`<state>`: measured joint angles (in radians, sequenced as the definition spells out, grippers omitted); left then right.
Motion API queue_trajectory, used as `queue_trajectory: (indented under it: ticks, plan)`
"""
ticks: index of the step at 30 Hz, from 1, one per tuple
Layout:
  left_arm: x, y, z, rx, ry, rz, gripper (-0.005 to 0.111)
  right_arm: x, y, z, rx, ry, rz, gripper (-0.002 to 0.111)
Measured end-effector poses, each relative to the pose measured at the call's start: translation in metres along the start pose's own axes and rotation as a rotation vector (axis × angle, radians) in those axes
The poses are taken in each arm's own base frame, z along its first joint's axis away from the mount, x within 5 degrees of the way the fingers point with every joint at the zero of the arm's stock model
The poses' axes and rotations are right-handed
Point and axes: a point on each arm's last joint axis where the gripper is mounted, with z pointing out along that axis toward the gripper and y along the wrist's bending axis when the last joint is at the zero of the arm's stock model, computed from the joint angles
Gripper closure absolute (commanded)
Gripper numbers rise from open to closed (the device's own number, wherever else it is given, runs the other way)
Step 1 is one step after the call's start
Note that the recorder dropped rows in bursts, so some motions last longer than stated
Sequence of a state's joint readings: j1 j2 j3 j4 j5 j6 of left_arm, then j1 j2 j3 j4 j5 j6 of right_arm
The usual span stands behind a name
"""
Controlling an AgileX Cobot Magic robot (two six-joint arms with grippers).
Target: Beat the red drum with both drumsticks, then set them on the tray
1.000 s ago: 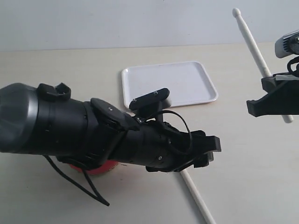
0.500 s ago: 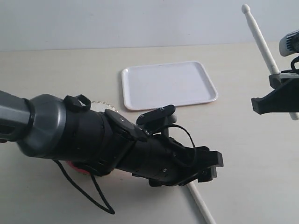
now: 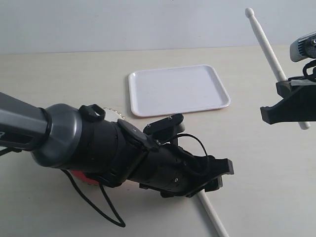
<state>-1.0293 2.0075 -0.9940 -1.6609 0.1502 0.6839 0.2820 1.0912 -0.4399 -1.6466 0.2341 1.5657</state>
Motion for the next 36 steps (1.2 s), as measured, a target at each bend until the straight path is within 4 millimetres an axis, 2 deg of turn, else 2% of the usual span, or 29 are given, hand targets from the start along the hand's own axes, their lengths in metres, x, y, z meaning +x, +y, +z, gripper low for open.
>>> queue_trajectory:
  ticks: [9,18,21,26,32,36]
  plan:
    - [0.000,0.001,0.001,-0.004,0.000,-0.001,0.054,0.000,0.002,0.000,-0.018,0.000,0.000,0.108]
    - [0.005,0.001,0.001,0.008,0.047,-0.053,0.054,0.000,0.002,0.000,-0.024,0.000,0.000,0.108]
    - [0.009,0.000,0.001,0.009,0.089,-0.074,0.060,0.000,0.004,0.000,-0.048,0.000,0.000,0.108]
    - [0.014,0.006,-0.001,-0.050,0.160,-0.119,0.073,0.000,0.008,0.000,-0.086,0.000,0.000,0.108]
    - [0.015,0.014,-0.005,-0.155,0.193,-0.120,0.074,0.000,0.009,0.000,-0.105,-0.001,-0.002,0.108]
    - [0.015,0.014,-0.006,-0.168,0.196,-0.106,0.074,0.001,0.017,-0.001,-0.182,0.001,-0.002,0.108]
